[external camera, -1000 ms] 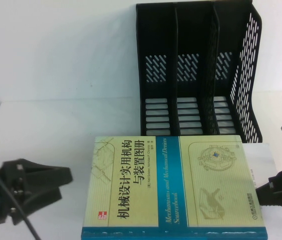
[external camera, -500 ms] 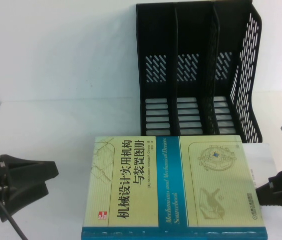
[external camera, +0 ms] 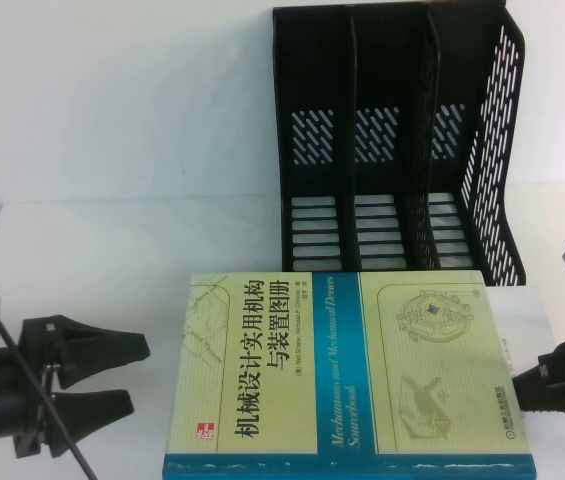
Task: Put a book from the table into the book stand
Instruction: Pick up the book with your left arm
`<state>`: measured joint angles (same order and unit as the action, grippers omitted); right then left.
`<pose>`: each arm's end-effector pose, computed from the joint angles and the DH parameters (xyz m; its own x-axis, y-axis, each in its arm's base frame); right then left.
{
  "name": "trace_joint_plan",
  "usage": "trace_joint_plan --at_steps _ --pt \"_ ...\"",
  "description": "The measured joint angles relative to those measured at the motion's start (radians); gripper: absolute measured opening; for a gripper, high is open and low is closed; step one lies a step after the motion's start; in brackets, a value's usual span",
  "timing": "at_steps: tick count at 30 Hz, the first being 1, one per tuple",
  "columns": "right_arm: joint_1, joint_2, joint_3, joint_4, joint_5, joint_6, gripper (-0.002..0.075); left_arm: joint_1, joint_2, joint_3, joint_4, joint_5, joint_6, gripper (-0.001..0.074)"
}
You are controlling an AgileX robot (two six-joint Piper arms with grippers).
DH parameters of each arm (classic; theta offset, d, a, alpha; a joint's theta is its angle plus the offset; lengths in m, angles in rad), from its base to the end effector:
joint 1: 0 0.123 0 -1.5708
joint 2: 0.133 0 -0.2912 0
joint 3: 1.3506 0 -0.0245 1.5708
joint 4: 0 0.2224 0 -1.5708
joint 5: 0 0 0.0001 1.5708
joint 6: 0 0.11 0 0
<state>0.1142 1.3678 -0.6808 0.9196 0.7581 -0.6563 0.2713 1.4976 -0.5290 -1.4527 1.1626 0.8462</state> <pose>0.2087 0.0845 0.2252 -0.9244 -0.0178 -0.3810 -0.2362 0.8110 0.5353 0.2160 -0.0440 0.2165 -0.9022 -0.4306 -0.0232 -0.1422 0.3479 -0.9267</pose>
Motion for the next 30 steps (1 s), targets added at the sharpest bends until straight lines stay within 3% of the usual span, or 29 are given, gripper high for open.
trace_joint_plan --at_steps 17,30 --pt "0.002 0.005 -0.004 0.0 0.002 -0.025 -0.0002 -0.254 0.109 -0.008 -0.206 -0.009 0.093 0.0624" --pt "0.032 0.026 -0.055 -0.021 0.032 -0.082 -0.0002 -0.266 0.109 -0.008 -0.164 -0.009 0.095 0.0518"
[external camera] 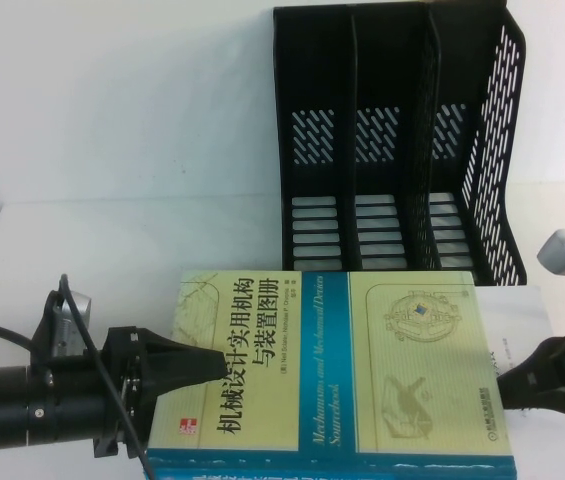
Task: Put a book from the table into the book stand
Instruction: Pick up the book with your left arm
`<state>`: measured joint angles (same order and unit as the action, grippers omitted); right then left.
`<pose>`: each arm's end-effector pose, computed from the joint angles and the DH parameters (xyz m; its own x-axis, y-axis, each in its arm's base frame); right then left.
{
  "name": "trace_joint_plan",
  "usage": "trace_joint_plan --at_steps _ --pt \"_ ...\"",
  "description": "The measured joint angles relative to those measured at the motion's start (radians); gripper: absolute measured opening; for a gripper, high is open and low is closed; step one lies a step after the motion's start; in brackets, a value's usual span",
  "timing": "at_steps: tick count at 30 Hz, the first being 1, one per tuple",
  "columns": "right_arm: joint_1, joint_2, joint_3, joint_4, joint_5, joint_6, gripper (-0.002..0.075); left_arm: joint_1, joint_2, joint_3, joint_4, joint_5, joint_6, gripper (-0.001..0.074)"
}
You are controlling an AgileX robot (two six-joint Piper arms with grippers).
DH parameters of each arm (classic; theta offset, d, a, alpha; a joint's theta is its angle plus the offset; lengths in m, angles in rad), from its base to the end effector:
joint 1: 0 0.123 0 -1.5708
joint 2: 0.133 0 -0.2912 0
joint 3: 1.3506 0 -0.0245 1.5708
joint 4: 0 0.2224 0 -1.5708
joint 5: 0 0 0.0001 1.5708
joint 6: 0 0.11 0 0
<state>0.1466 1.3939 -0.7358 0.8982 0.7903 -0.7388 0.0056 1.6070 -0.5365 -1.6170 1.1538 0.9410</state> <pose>0.2150 0.0936 0.2316 -0.8903 -0.1442 -0.4320 -0.3684 0.7858 0.4967 0.2218 -0.0993 0.2041 -0.9597 -0.2810 0.0069 -0.0944 0.2992 -0.9495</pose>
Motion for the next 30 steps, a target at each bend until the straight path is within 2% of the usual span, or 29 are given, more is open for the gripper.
trace_joint_plan --at_steps 9,19,22,25,30 --pt "0.059 0.04 -0.038 -0.017 -0.014 -0.014 -0.0002 0.0 0.0 0.0 0.002 -0.011 0.007 0.0501" --pt "0.074 0.104 -0.106 -0.033 0.01 -0.053 -0.0002 0.0 0.0 0.0 0.013 -0.021 0.02 0.0494" --pt "0.078 0.106 -0.115 -0.051 0.014 -0.053 -0.0002 0.0 0.0 0.0 0.013 -0.027 0.02 0.045" --pt "0.078 0.106 -0.116 -0.058 0.014 -0.053 -0.0002 0.0 0.0 0.0 0.015 -0.026 0.023 0.0365" --pt "0.079 0.106 -0.122 -0.105 0.014 -0.019 -0.0002 0.0 0.0 0.0 0.013 -0.019 0.032 0.0363"
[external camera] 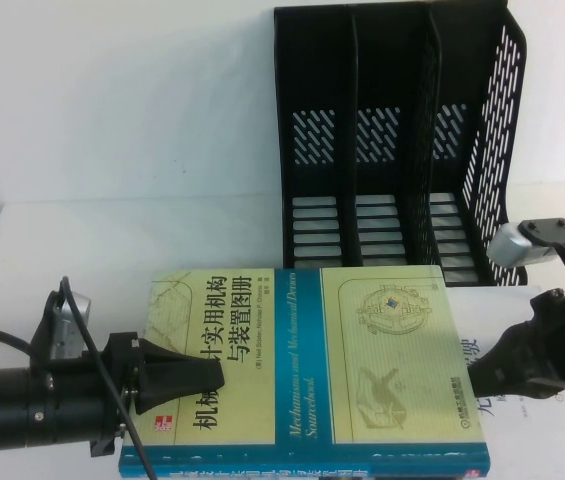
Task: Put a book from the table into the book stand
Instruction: Pick up the book with your left arm
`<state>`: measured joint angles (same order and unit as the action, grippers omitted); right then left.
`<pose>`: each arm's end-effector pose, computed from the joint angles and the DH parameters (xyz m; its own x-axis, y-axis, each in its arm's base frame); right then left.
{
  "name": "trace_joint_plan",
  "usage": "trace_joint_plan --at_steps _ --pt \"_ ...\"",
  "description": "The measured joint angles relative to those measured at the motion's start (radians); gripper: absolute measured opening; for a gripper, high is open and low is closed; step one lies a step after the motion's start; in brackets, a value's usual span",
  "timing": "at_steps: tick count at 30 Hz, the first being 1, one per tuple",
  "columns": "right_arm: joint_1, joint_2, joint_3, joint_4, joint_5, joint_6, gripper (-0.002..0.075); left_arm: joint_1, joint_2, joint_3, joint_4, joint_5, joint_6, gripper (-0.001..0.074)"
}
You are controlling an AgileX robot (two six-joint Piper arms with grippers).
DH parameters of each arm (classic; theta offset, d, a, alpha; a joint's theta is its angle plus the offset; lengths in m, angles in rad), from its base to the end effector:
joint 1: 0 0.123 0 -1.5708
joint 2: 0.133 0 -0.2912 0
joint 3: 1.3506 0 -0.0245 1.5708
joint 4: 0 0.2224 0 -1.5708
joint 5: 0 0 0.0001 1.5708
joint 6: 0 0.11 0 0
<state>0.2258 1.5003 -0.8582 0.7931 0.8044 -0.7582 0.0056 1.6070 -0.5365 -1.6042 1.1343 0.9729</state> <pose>0.2364 0.1123 0.2298 -0.8386 -0.3195 -0.4411 -0.5066 0.7550 0.4163 0.2218 -0.0984 0.2017 -0.9622 -0.2708 -0.0289 -0.0647 0.3301 -0.9417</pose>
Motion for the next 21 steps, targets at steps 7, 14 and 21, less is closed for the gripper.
trace_joint_plan --at_steps 7,14,21 --pt "0.004 0.0 -0.046 -0.137 0.05 0.127 -0.0002 0.013 0.0 0.0 0.0 0.01 -0.005 0.0349" --pt "0.004 -0.005 -0.153 -0.423 0.16 0.342 -0.0002 0.026 -0.1 -0.062 0.036 -0.013 -0.083 0.0335" --pt "0.004 -0.055 -0.224 -0.473 0.18 0.403 -0.0002 0.031 -0.246 -0.229 0.165 0.003 -0.197 0.02"
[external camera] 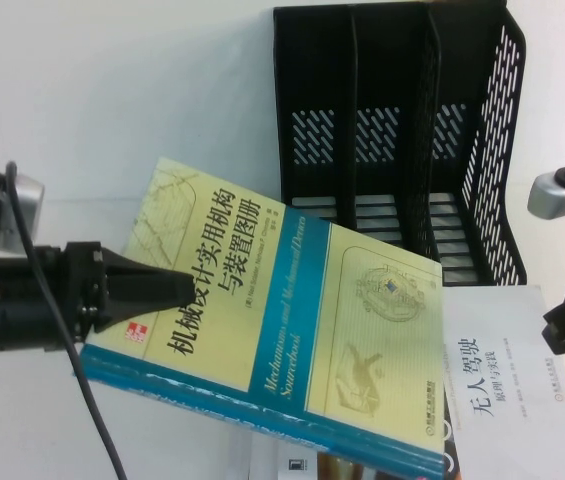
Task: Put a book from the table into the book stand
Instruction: Pick up the book with your left arm
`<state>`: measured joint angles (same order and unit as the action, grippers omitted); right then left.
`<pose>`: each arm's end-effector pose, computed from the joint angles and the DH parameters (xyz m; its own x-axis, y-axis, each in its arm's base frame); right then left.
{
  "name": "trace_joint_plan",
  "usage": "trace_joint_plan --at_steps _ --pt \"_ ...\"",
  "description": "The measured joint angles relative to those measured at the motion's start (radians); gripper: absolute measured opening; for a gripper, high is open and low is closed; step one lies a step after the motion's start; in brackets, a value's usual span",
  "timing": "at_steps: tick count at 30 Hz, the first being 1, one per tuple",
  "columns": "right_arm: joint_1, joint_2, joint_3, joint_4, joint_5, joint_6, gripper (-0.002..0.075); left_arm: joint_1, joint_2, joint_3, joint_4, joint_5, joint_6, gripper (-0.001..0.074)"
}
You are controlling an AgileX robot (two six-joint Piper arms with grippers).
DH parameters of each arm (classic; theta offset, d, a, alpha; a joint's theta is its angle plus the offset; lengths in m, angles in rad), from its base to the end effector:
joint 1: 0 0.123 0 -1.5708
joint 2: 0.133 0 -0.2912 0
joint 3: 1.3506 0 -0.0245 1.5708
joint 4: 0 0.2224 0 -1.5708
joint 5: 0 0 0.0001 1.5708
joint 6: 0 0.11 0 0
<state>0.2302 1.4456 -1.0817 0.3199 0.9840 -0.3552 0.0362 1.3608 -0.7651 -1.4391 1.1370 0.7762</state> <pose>0.2443 0.0868 0.2767 -0.8533 -0.3714 -0.3660 -0.4583 0.8689 0.1869 0.2212 -0.0910 0.2925 -0.9148 -0.2386 -0.3258 0.2156 0.3937 -0.8936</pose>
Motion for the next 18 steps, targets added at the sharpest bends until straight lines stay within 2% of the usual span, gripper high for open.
trace_joint_plan --at_steps 6,14,18 --pt "0.0 -0.02 -0.007 -0.002 -0.003 0.009 -0.0002 0.002 -0.044 -0.089 0.135 0.015 -0.1 0.02" --pt "0.0 -0.02 -0.007 -0.002 -0.003 0.01 -0.0002 0.002 -0.044 -0.108 0.153 0.008 -0.165 0.0201" --pt "0.0 -0.02 -0.007 -0.002 -0.009 0.011 -0.0002 0.002 -0.044 -0.182 0.196 0.006 -0.224 0.0197"
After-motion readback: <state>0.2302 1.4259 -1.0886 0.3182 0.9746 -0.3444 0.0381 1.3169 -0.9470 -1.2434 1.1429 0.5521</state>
